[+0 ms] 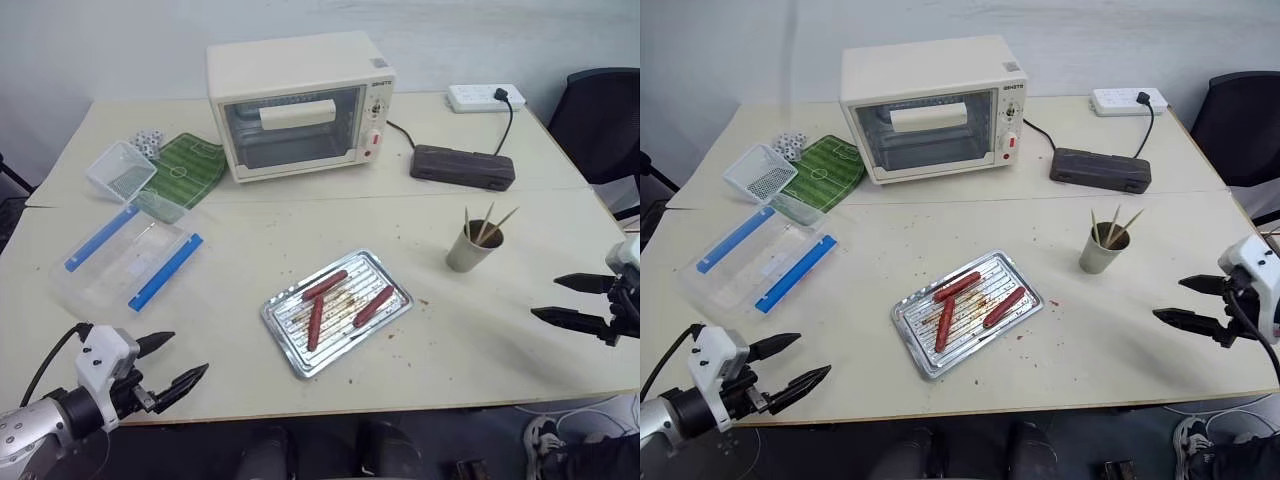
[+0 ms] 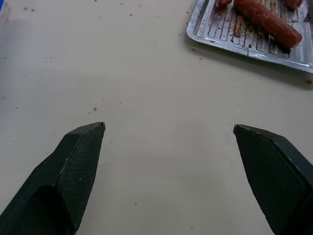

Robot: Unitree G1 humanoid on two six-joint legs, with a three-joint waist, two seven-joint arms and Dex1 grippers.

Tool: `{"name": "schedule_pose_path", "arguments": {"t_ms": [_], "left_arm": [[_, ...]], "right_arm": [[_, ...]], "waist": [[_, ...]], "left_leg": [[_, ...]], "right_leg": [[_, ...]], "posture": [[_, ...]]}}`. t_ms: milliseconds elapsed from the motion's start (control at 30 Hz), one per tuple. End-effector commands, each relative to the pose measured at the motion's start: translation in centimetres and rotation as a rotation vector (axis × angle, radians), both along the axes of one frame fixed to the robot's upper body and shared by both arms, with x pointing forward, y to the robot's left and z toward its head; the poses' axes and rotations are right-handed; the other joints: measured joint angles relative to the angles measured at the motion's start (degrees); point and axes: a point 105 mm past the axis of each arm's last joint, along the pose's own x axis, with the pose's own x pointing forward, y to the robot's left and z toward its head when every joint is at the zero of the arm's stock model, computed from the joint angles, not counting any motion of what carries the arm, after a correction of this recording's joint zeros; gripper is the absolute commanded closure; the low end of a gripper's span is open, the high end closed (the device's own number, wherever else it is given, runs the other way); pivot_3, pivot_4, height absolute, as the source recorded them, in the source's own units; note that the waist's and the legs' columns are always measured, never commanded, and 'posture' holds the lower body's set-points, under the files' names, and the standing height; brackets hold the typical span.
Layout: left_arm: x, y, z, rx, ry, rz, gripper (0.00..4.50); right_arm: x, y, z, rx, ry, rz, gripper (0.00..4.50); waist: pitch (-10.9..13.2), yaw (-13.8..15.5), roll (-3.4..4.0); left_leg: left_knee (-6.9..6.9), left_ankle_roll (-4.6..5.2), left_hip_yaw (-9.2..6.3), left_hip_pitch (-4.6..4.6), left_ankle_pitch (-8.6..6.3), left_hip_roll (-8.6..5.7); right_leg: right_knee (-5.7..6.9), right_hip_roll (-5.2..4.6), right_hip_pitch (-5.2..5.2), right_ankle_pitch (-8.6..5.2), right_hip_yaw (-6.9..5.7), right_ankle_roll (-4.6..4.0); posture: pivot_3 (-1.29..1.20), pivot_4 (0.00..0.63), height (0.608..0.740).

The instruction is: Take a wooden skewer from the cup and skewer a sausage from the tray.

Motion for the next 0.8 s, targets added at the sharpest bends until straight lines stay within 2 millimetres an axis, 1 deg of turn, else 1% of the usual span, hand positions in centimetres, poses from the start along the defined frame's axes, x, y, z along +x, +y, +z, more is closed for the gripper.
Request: {"name": "schedule_pose_path", "arguments": {"t_ms": [33,100,200,300,333,433,567,700,800], "left_arm": [[0.2,-1.0,0.5,-0.027,-0.014,-0.043,0.03],[0.5,-2.0,1.1,-0.051,-0.028,-0.083,0.03],[1.2,-3.3,2.5,-0.110,-0.062,-0.128,0.03],[2.2,-4.7,4.7,-0.154,-0.118,-0.194,0.00],[2.6,-5.3,5.6,-0.163,-0.142,-0.224,0.00],[3.4,-6.6,7.1,-0.172,-0.180,-0.290,0.00],[4.7,-9.4,8.9,-0.184,-0.234,-0.411,0.00],[5.9,-11.8,9.6,-0.197,-0.257,-0.490,0.00],[6.6,-13.2,9.7,-0.198,-0.274,-0.527,0.00]], "right_arm": [[-0.4,1.2,1.4,0.023,-0.071,0.010,0.00],[-0.7,2.5,1.7,0.056,-0.098,0.018,0.00],[-0.8,4.4,2.9,0.118,-0.149,0.028,0.00],[-0.3,5.8,4.4,0.158,-0.211,0.005,0.64],[0.1,6.3,4.9,0.170,-0.233,-0.003,0.96],[1.2,7.2,6.0,0.186,-0.275,-0.040,1.98],[3.9,8.2,7.1,0.193,-0.336,-0.116,1.98],[5.3,9.6,7.0,0.196,-0.354,-0.121,1.98],[6.7,9.9,6.4,0.178,-0.361,-0.157,1.98]], "waist": [[0.0,0.0,0.00],[0.0,0.0,0.00],[0.0,0.0,0.00],[0.0,0.0,-0.01],[0.0,0.0,0.00],[0.0,0.0,0.01],[0.0,-0.1,-0.01],[0.0,0.1,-0.01],[0.0,0.0,-0.02]], "left_leg": [[0.00,0.00,0.00,0.00,0.00,0.00],[0.00,0.00,0.00,0.00,0.00,0.00],[0.01,0.00,-0.02,0.01,0.01,0.01],[0.03,0.02,-0.06,0.01,0.02,0.01],[0.04,-0.01,-0.08,0.01,0.04,0.00],[0.04,-0.06,-0.08,0.00,0.07,-0.02],[0.08,-0.07,0.00,0.00,0.11,-0.10],[0.08,-0.11,0.00,-0.02,0.17,-0.11],[0.10,-0.08,0.04,-0.06,0.22,-0.12]], "right_leg": [[0.00,0.00,0.00,0.00,0.00,0.00],[0.02,0.00,0.00,0.01,0.01,0.01],[0.06,-0.01,0.02,0.01,0.04,0.02],[0.11,-0.02,0.03,0.02,0.11,0.02],[0.13,-0.02,0.02,0.02,0.17,0.02],[0.16,0.01,0.01,0.02,0.20,0.02],[0.20,0.06,0.00,0.03,0.11,0.06],[0.41,0.12,0.00,0.04,0.07,0.07],[0.42,0.15,-0.01,0.05,0.07,0.09]], "posture": [[0.00,0.150,0.740],[0.00,0.150,0.740],[0.00,0.150,0.740],[0.00,0.150,0.740],[0.00,0.150,0.740],[0.00,0.150,0.740],[0.00,0.150,0.740],[0.00,0.150,0.740],[0.00,0.150,0.740]]}}
